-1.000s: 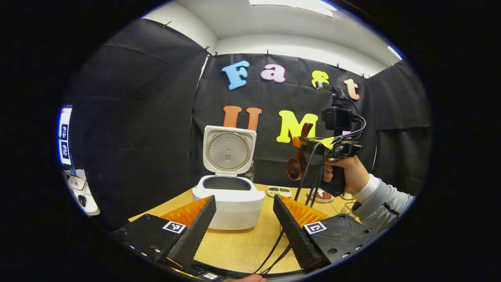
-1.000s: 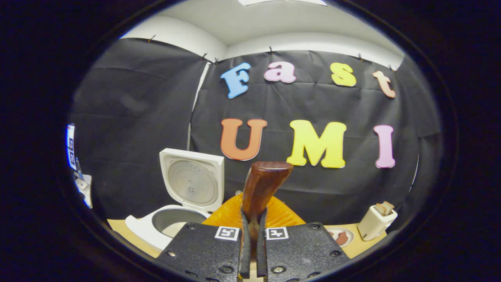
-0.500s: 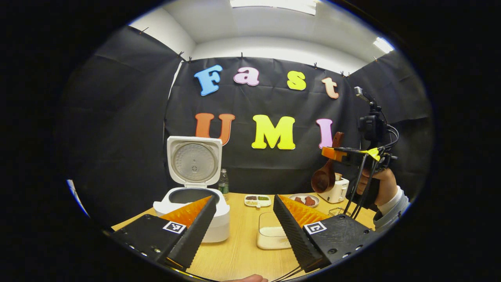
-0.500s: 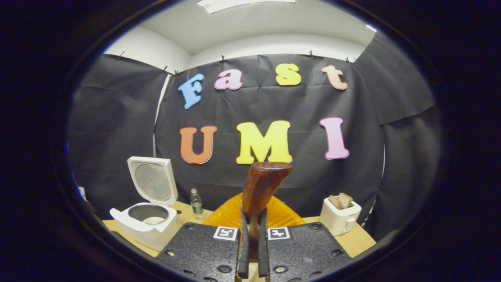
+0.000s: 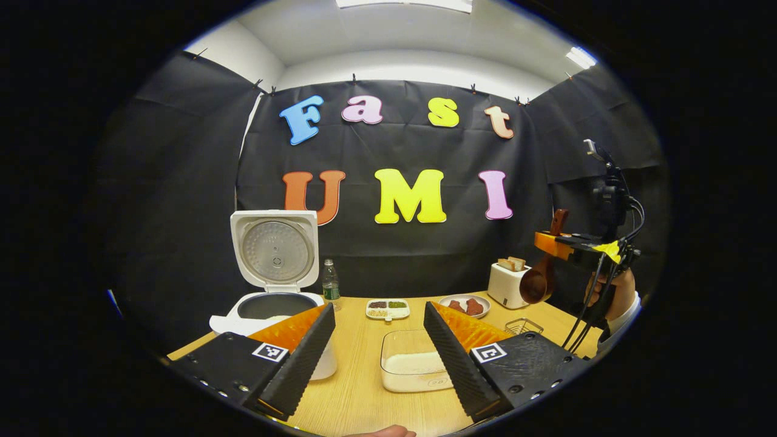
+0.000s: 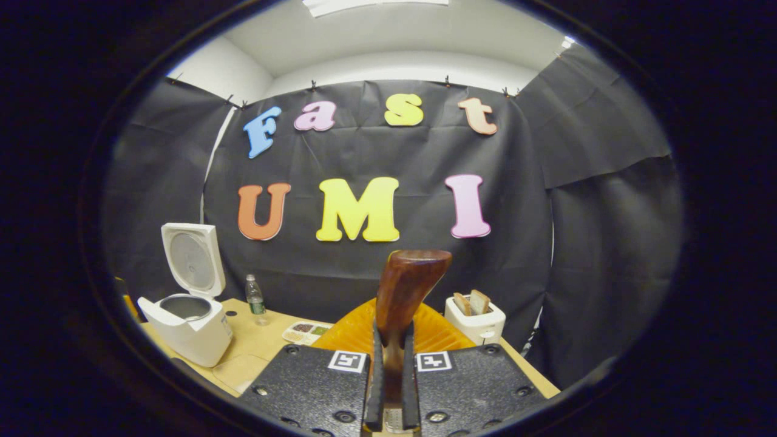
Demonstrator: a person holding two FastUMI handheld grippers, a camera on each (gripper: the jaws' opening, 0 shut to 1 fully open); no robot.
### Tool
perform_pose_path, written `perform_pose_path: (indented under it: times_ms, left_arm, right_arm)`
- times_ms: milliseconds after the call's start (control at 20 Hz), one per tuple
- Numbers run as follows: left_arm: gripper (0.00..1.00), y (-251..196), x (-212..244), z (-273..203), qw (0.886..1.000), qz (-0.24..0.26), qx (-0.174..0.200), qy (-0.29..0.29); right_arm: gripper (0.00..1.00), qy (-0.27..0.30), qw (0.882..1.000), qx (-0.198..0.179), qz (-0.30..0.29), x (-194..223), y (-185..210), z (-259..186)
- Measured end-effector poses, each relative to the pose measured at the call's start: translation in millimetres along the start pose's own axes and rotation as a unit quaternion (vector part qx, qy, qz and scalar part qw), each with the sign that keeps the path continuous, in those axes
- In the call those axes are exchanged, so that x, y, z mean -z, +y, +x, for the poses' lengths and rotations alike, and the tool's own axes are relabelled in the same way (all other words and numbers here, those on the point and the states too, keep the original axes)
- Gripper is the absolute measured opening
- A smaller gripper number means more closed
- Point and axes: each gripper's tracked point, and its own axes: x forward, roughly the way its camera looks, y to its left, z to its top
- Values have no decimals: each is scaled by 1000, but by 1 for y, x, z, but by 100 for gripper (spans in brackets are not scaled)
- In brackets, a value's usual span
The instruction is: Close the left gripper, press the button to open the rice cooker; take a wooden spoon from the chopstick holder with the right hand, scoop a spoonful of rice and pour it into the rice cooker, then put the wooden spoon back into the chopstick holder.
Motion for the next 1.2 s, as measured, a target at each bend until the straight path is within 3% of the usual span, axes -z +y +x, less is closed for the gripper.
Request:
perform_pose_path:
  times_ms: [300, 600, 650, 750, 850, 1000, 1200]
  left_arm:
    - [95, 2, 2, 2, 1000, -9, -2, 6]
    - [95, 31, -3, 14, 999, -7, -29, -14]
    - [94, 39, 2, 16, 999, -8, -36, -10]
    - [94, 57, 5, 22, 999, -20, -51, -2]
    - [94, 76, 2, 27, 997, -39, -61, -1]
    - [94, 103, -5, 33, 996, -49, -76, -4]
    - [94, 133, -21, 42, 995, -50, -87, -15]
  right_arm:
    - [17, 41, 999, 3, 23, 51, -19, 15]
    - [23, 74, 996, -11, 57, 90, -24, 23]
    - [27, 77, 995, -11, 66, 93, -26, 22]
    - [47, 64, 995, 7, 72, 93, -39, 26]
    - [59, 52, 996, 28, 66, 85, -51, 20]
    - [90, 40, 997, 41, 52, 74, -57, 8]
    - [100, 37, 997, 45, 41, 62, -54, -8]
